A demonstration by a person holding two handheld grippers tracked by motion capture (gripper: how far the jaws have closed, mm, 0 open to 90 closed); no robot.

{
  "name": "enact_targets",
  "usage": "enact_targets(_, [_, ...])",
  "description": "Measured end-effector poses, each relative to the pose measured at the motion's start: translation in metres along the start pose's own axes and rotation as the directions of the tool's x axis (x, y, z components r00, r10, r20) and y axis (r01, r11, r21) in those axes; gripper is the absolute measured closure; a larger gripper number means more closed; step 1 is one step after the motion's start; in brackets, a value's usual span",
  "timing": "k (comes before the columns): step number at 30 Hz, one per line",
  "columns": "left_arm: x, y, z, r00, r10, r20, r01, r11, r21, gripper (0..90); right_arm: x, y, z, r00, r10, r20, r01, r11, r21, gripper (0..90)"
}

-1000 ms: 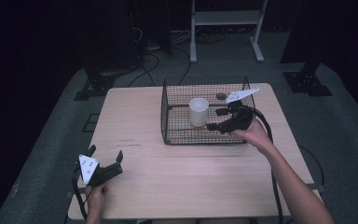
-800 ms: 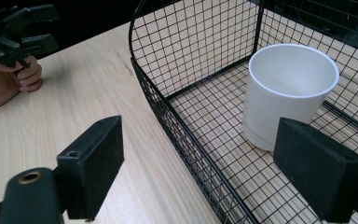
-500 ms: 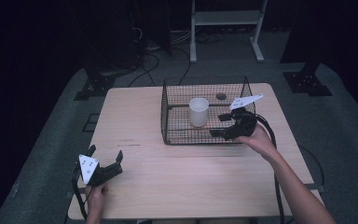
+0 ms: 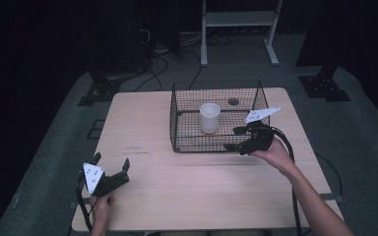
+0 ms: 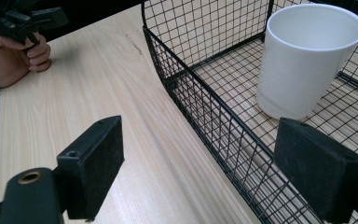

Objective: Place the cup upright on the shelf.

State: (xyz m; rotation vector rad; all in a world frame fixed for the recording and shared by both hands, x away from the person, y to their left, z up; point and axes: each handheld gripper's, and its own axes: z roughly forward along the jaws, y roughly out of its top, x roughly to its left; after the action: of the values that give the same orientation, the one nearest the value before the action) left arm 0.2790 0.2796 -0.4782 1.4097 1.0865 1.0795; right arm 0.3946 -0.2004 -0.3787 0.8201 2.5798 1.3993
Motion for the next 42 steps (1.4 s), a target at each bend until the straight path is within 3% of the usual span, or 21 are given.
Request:
enact_targets(23, [0.000, 0.000, 0.000, 1.0000, 0.003, -0.001, -0.003, 1.0000, -0.002, 0.0, 0.014, -0.030, -0.001, 0.9997, 0.010, -0.024, -0.010, 1.000, -0.002, 15.2])
enact_targets(42, [0.000, 0.000, 0.000, 1.0000, 0.002, -0.002, -0.002, 1.0000, -0.003, 0.0, 0.024, -0.055, -0.008, 1.0000, -0.001, 0.007, 0.001, 1.000, -0.003, 15.2])
